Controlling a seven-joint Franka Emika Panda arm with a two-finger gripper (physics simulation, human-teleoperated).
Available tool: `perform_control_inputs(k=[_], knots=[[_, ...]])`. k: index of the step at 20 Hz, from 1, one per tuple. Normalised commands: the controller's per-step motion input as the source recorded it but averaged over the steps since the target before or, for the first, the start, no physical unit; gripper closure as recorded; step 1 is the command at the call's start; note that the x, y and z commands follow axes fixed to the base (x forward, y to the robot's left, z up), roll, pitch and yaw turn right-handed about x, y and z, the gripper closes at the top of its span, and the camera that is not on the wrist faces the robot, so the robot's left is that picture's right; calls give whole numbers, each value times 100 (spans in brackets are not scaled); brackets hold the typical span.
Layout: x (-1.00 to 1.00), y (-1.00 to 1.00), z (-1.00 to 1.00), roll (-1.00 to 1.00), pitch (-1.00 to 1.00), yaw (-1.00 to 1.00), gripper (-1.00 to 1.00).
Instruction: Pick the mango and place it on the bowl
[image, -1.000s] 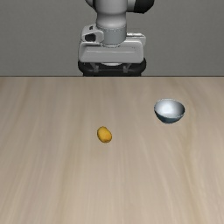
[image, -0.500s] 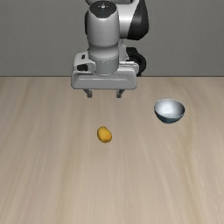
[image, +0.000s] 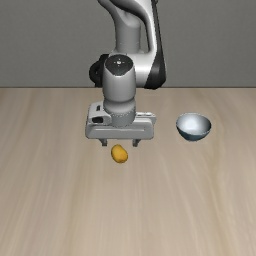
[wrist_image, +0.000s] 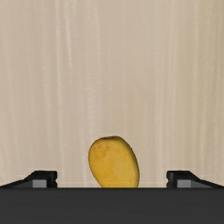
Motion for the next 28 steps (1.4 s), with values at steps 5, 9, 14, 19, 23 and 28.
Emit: perform_control_inputs(k=[5,9,14,19,23,28], knots=[[-20,0,-80,0,0,0,-100],[0,0,-25,0,0,0,100],[0,0,0,0,0,0,100],[0,0,20,0,0,0,100],[0,0,100,0,0,0,100],[0,0,100,0,0,0,100]])
